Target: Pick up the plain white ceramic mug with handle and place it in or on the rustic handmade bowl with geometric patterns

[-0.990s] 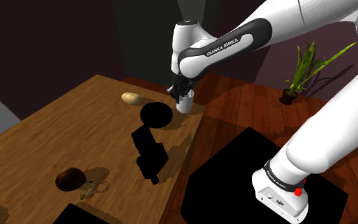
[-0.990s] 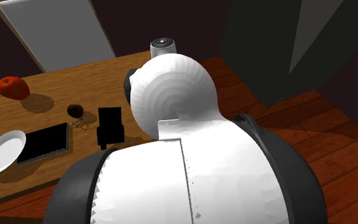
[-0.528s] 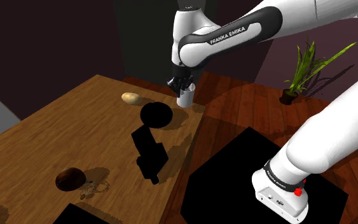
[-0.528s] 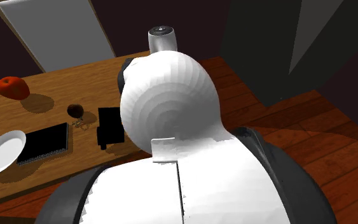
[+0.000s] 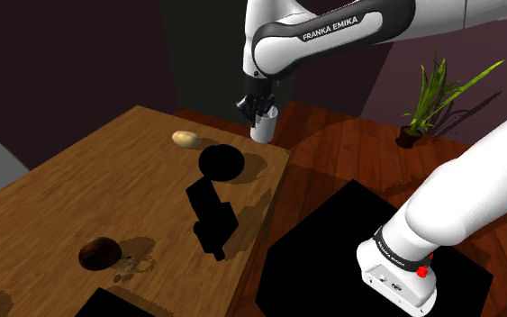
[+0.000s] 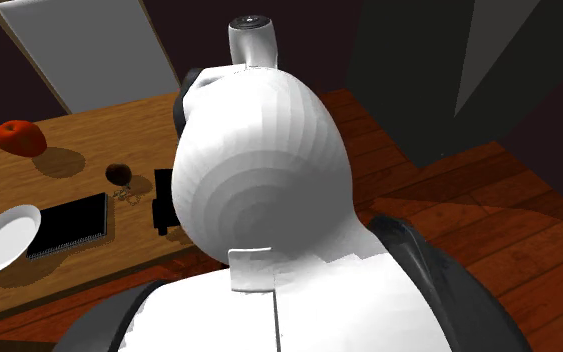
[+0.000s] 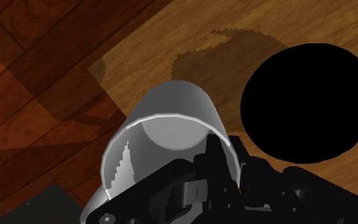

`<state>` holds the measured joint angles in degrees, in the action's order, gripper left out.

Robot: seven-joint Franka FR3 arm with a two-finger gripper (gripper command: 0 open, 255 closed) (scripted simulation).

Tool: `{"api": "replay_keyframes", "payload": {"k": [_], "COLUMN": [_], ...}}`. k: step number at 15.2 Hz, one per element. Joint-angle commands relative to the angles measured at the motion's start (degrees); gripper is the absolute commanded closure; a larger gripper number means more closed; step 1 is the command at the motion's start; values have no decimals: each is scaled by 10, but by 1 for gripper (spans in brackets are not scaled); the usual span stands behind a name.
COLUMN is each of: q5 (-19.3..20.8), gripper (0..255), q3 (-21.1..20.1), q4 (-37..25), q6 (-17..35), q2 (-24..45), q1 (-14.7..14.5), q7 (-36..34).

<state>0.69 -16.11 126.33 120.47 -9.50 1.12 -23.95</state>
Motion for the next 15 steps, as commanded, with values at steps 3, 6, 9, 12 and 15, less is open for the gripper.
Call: {"api": "replay_keyframes", "payload": {"k": [3,6,9,12,15], "q5": [-3,-5,-6,-7,2], "gripper": [255,255,255,255,255], "q3": [2,3,4,5,-21], "q4": [-19,-37,-56,-72,-119], "q6": [-30,-53,-76,-95,-109], "q2": [-11,-16,-21,-23,12], "q1": [0,0,1,1,-13], "q7": [5,7,9,10,-33]}}
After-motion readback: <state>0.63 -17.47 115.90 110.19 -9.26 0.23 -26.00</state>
